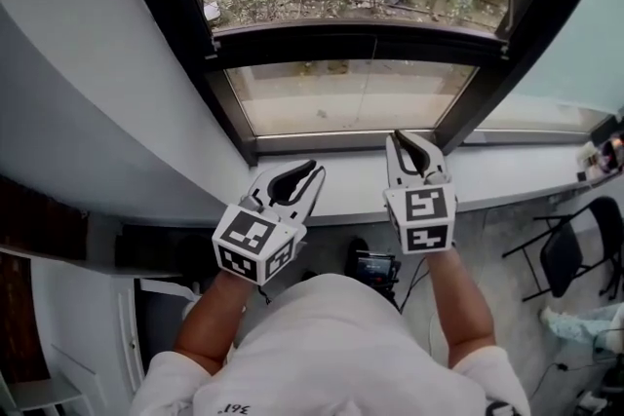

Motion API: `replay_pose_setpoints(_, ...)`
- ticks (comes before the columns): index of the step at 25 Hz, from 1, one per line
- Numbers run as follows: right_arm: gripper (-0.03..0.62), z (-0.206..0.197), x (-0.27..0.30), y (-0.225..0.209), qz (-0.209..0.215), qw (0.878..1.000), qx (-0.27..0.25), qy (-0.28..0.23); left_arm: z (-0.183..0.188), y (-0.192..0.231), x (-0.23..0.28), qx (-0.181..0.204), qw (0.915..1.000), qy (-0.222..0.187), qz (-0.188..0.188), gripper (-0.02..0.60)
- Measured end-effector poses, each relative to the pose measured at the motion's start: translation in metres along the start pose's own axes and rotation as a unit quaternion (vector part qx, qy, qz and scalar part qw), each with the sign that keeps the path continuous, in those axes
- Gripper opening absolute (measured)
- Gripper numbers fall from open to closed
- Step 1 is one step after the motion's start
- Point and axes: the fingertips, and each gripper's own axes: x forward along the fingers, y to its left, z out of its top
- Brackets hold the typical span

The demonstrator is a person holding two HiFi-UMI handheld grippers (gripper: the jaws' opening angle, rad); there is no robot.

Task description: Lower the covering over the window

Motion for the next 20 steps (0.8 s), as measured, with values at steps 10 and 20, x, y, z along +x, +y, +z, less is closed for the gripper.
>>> replay_pose_setpoints(10,0.041,-0.003,-0.012,0.003,0.024,1.000,-0.009,-0.002,0.001,-0.004,-0.009,-0.012,0.9994,-0.010,0.033,0.064)
replay_pose_setpoints(20,0.041,-0.016,-0.023,-0.031,0.042,0.999,-0.008,0.008,-0.001,-0.034,0.021,-0.031,0.9986,-0.001,0.041,0.063)
